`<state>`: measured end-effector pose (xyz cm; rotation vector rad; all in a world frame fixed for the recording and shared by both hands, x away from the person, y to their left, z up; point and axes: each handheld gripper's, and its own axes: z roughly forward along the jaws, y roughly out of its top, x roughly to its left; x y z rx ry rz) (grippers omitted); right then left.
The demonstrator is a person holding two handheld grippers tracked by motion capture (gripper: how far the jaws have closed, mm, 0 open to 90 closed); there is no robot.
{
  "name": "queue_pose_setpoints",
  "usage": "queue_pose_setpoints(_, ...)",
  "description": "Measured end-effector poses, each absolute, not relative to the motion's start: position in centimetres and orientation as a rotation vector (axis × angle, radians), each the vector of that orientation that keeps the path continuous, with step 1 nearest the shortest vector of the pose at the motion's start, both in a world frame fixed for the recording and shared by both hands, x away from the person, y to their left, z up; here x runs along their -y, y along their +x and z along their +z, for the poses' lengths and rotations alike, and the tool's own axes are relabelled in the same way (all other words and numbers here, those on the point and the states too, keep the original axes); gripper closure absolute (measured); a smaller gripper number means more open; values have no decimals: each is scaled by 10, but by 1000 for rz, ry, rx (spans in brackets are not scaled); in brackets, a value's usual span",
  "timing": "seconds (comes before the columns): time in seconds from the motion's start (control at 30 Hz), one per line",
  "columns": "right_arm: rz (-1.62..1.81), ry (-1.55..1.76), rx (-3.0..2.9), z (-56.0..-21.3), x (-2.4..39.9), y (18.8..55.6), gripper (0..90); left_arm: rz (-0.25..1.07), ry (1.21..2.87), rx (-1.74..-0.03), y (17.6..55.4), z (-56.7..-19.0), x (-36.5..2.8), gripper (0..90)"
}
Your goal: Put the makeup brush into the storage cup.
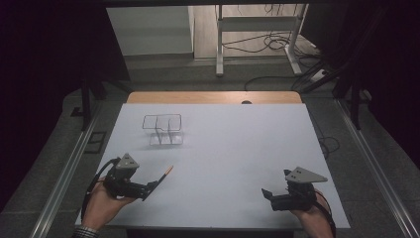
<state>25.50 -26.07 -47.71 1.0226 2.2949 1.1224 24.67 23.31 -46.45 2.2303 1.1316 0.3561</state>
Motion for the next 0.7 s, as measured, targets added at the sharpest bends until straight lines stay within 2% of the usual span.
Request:
queue_pose_setpoints(0.5,1119,1026,-2298,-477,260,255,3,325,2319,-1132,260,-461,-229,134)
queue_pose_setpoints(0.7,1117,1027,-2304,-478,260,255,4,351,2357,-1123,266,-461,-225,149)
